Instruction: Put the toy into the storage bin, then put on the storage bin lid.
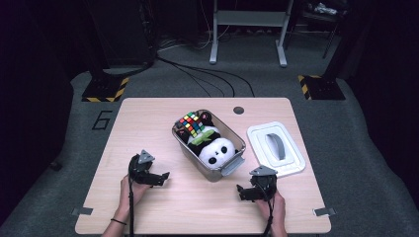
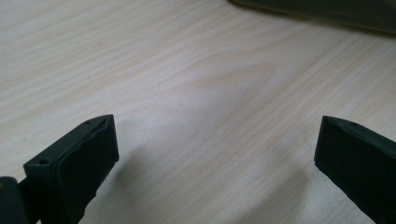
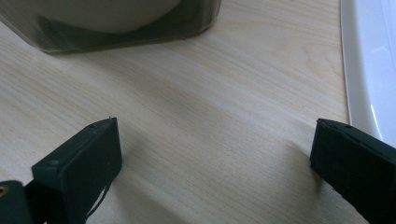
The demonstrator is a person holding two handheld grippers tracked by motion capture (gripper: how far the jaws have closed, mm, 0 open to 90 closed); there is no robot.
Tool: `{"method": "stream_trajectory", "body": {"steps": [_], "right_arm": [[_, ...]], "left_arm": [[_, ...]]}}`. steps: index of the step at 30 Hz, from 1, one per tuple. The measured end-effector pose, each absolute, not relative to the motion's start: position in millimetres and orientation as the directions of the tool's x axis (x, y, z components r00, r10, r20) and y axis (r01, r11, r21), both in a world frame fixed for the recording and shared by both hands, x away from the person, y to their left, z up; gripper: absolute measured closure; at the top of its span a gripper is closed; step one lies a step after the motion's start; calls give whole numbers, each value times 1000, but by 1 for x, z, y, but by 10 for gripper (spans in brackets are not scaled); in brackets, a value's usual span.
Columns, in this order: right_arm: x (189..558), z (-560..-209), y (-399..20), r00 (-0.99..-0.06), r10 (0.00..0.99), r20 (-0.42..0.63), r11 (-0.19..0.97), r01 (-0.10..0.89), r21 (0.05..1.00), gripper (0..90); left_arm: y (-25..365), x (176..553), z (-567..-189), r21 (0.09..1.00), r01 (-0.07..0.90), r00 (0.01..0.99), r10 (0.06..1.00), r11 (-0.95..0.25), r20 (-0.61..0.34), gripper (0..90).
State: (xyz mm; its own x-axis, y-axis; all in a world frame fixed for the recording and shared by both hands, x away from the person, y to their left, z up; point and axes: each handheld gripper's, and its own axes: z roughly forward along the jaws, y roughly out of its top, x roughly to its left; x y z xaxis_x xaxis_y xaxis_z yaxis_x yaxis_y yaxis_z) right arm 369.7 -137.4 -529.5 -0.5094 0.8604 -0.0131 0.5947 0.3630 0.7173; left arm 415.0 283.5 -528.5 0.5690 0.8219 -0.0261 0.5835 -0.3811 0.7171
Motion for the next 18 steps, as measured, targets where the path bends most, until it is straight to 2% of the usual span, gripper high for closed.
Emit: {"method": "stream_trajectory", "body": {"steps": [3,18], "right_arm": [[370,-529,-137,-507,862,-11,360,597,717,13],[369,-530,-137,-499,867,-5,351,603,717,14]], "left_arm": [[282,414,-530,716,575,565,825,-396,3,0],[282,414,-530,708,580,566,824,-402,5,0]]}}
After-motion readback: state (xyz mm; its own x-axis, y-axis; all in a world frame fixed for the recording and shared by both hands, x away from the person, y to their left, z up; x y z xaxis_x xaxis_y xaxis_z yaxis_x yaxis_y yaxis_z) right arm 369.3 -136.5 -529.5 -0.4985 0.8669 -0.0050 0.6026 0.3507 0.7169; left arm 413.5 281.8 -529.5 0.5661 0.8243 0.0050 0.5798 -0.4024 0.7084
